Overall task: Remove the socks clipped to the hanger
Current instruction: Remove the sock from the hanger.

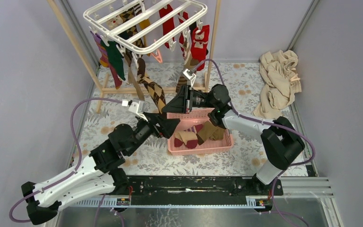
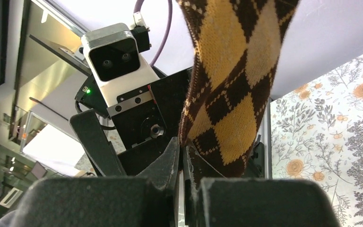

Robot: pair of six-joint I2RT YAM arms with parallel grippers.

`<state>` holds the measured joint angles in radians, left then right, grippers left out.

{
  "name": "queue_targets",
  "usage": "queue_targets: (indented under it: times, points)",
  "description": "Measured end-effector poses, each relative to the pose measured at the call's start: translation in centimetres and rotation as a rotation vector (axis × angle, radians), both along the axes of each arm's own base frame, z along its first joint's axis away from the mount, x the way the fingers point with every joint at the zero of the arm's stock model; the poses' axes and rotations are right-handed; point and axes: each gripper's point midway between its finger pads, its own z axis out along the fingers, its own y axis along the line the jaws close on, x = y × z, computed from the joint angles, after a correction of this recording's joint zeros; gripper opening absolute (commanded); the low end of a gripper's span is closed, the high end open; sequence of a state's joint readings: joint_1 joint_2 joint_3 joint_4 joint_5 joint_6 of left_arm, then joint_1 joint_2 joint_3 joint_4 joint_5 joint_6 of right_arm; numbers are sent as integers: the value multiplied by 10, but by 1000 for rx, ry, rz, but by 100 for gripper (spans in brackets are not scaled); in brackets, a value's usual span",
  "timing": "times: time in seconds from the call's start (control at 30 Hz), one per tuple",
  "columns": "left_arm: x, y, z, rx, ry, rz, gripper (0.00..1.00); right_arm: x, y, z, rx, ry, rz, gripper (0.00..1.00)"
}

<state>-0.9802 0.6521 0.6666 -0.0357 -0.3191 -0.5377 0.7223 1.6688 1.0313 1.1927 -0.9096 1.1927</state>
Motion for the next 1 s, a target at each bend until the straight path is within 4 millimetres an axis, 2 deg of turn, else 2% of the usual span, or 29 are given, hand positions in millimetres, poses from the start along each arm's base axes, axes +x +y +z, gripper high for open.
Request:
queue_targets:
  times: [0.2, 0.37, 0.5, 0.6, 0.8, 1.0]
  points:
    - [3, -4, 17, -50, -44, -53, 98, 3, -10, 5, -44, -46, -49, 1]
    - [15, -3, 28, -96, -78, -97, 98, 29, -26, -9, -126, -19, -132, 1]
    - [25, -2, 26, -114, -84, -133, 98, 52, -41, -21, -172, 26, -188, 1]
    - [31, -1, 20, -129, -80, -157, 98, 61, -48, -26, -191, 46, -210, 1]
    - [42, 2, 9, -155, -72, -184, 98, 56, -50, -28, -203, 58, -172, 0]
    - [49, 6, 16, -179, -115, -210, 98, 51, -49, -24, -174, 71, -120, 0]
